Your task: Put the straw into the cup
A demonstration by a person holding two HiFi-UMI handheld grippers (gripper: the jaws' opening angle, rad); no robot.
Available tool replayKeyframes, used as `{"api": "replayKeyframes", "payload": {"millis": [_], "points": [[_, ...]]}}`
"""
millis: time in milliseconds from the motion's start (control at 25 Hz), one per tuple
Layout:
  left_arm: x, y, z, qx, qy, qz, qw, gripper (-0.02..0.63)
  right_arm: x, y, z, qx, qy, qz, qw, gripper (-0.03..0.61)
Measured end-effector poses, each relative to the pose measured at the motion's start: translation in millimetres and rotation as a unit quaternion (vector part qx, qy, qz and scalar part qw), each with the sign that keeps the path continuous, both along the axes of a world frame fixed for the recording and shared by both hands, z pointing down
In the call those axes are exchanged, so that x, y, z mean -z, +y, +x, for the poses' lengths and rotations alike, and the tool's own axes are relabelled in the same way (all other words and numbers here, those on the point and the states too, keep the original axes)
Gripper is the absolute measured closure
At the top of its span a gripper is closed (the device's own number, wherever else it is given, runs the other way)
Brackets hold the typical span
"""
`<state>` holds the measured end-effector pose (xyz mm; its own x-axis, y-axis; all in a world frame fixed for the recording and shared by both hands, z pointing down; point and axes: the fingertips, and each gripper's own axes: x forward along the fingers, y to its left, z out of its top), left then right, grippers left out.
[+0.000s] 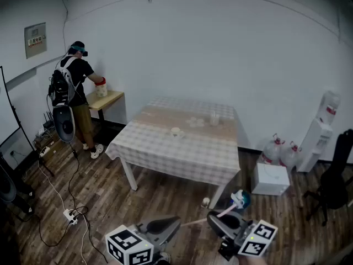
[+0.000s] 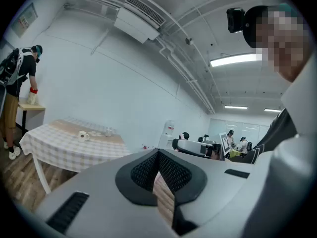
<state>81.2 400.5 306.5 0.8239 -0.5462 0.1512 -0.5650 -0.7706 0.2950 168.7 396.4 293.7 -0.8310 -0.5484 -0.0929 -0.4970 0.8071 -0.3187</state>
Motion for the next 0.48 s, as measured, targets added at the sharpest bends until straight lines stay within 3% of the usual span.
{"api": "replayKeyframes", "payload": {"millis": [480], "points": [[-2, 8, 13, -0.002, -0.002, -0.001, 1.0, 0.618, 1, 8, 16, -0.004, -0.008, 0.001, 1.0, 0.54]]}}
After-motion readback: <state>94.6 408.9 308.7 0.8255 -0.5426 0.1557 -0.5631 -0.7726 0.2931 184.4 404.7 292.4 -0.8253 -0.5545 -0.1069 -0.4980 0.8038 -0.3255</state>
